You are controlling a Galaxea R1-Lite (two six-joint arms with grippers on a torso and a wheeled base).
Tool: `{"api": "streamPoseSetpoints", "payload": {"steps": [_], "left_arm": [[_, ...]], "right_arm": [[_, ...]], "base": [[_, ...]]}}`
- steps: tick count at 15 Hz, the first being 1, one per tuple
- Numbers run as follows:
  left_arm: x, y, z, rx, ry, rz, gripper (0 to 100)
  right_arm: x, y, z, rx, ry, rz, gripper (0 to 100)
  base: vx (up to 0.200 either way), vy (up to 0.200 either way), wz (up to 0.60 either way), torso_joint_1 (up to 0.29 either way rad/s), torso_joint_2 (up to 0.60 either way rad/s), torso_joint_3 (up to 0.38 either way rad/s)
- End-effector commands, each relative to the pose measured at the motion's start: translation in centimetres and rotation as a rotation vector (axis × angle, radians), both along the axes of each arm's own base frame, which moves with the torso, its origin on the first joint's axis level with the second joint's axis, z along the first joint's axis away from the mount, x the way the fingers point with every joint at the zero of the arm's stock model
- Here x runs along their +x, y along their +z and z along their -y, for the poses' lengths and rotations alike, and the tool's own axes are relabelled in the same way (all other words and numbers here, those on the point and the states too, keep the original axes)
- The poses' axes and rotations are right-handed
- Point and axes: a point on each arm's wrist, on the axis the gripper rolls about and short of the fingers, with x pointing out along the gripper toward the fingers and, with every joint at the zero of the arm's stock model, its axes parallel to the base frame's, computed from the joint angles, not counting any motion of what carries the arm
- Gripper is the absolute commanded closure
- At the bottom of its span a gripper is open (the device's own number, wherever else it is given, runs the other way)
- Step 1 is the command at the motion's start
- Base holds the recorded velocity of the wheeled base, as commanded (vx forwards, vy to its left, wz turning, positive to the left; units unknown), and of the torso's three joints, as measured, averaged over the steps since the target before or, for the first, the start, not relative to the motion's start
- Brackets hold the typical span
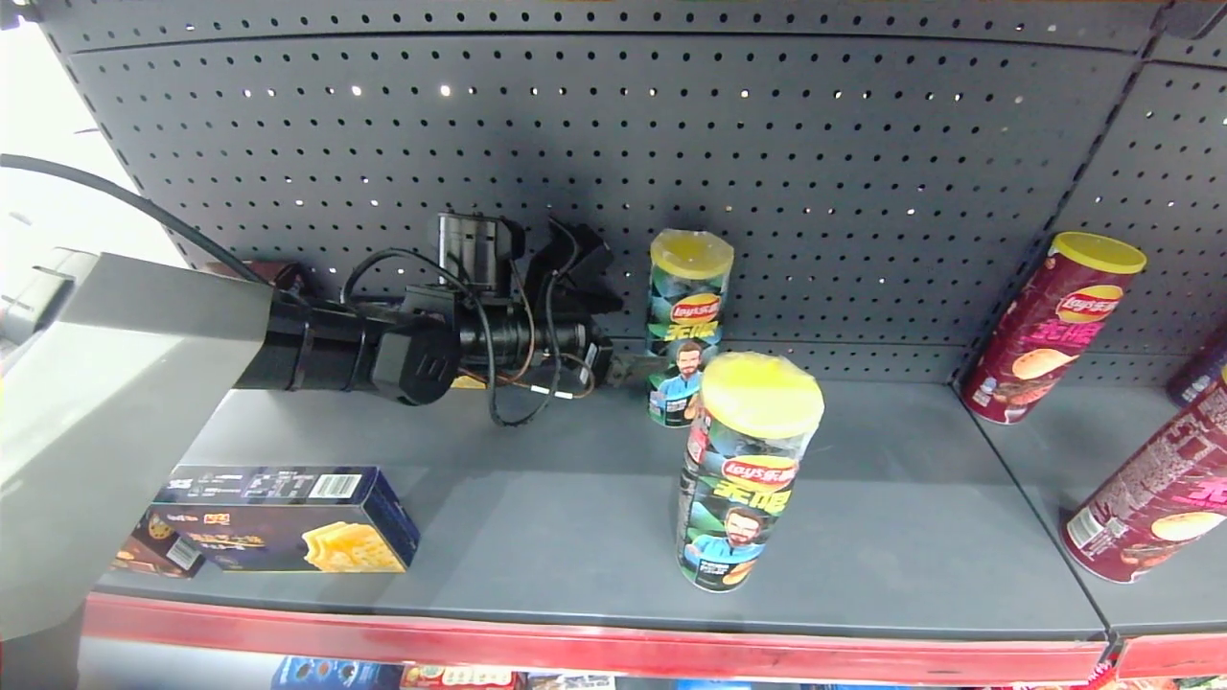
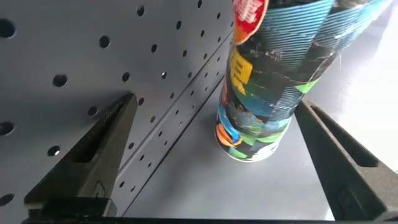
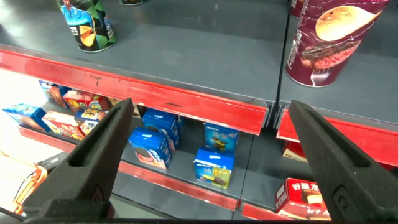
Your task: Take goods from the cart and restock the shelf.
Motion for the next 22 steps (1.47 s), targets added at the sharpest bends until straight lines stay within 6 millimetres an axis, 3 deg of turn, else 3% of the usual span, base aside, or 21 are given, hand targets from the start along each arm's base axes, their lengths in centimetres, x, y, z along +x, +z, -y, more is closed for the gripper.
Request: {"api": "streamPoseSetpoints", "payload": {"steps": [1,15,21,22], "left_arm": [[0.1,0.1,-0.1,0.0,0.014,0.007,0],[-0.3,1.0,-1.3,0.011,0.059,0.033,0],[-6.6,5.6,-3.4,-0.033,0.086,0.129,0],[-9.3,7.0,-4.1,-0.049,0.081,0.162,0]], "right_arm": [[0.0,0.0,0.0,-0.001,0.0,0.0,0],[0.0,0.0,0.0,-0.001,0.0,0.0,0],[0.0,0.0,0.0,-0.001,0.0,0.0,0],[0.0,0.0,0.0,-0.001,0.0,0.0,0]], "base": [[0.0,0.0,0.0,0.0,0.0,0.0],[0.0,0.0,0.0,0.0,0.0,0.0],[0.0,0.0,0.0,0.0,0.0,0.0],[0.0,0.0,0.0,0.0,0.0,0.0]]}}
